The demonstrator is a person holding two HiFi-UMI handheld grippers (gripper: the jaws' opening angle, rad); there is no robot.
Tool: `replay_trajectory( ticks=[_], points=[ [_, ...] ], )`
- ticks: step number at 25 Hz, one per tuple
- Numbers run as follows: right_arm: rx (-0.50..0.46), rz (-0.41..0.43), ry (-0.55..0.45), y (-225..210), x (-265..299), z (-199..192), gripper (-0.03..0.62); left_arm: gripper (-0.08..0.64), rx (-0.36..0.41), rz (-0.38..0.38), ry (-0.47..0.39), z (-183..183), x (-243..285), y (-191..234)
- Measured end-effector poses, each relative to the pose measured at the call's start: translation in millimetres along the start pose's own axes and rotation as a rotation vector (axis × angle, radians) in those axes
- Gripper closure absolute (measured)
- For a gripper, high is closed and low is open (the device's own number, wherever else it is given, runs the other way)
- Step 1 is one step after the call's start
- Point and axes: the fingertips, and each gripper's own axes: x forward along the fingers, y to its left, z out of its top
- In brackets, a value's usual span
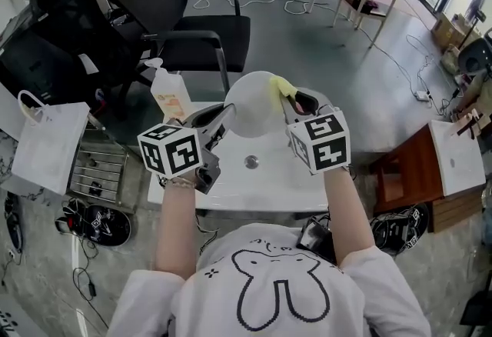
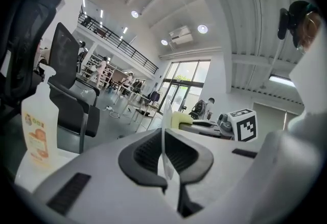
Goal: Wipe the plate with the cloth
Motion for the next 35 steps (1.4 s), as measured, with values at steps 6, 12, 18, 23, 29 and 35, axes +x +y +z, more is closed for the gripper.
replay_trajectory(
  ticks=[6,12,18,23,29,35],
  points=[
    [0.05,0.013,0.015,3,1,-13,0.541,0.543,0.003,0.004,-0.033,4,0,0],
    [0.098,0.032,0.059,14,2,-34,0.541,0.542,0.006,0.013,-0.038,7,4,0],
    [0.127,0.06,0.105,34,1,-58,0.541,0.541,-0.008,0.022,-0.039,5,8,3],
    [0.137,0.089,0.128,51,-1,-70,0.541,0.541,-0.005,0.017,-0.042,4,7,2],
    [0.108,0.09,0.097,49,-9,-54,0.541,0.543,0.018,0.03,-0.056,5,1,5],
    [0.051,0.057,-0.016,26,-13,4,0.541,0.542,0.033,0.038,-0.048,4,-2,5]
  ],
)
